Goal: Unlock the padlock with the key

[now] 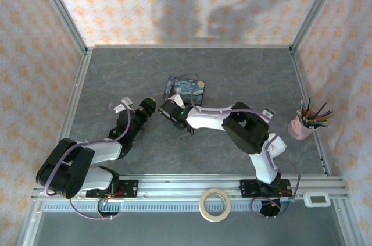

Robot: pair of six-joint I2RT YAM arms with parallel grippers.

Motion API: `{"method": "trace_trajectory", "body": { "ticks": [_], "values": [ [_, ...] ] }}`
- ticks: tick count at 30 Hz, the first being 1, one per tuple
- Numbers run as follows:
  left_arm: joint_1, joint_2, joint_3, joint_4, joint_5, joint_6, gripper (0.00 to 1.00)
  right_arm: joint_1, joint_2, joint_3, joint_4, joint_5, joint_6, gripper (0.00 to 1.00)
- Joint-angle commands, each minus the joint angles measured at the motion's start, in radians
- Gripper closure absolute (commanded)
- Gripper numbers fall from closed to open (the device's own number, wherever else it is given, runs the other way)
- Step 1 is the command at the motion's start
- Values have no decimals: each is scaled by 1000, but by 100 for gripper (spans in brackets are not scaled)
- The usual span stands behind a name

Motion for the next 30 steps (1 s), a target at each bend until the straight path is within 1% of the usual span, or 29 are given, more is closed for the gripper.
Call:
{"method": "trace_trajectory", "body": {
  "ticks": [1, 8, 10, 15, 16, 19, 25, 30],
  "values": [
    [11, 10, 7, 62, 20, -16, 15, -6, 18, -17, 20, 62, -40, 56],
    [10, 1, 4, 69, 23, -19, 16, -44, -6, -42, 77, -27, -100, 80],
    [11, -3, 3, 65, 24, -18, 15, -62, -22, -53, 94, -78, -111, 84],
    [11, -11, 2, 67, 23, -18, 16, -126, -91, -88, 136, -317, -146, 91],
    [11, -11, 0, 68, 23, -18, 16, -135, -102, -91, 139, -357, -160, 92],
    [10, -6, -1, 78, 27, -18, 15, -156, -127, -101, 134, -443, -243, 100],
    [11, 23, 1, 113, 55, -24, 16, -170, -119, -100, 118, -443, -442, 100],
    [11, 57, 2, 152, 95, -33, 17, -188, -108, -76, 143, -494, -578, 100]
  ]
}}
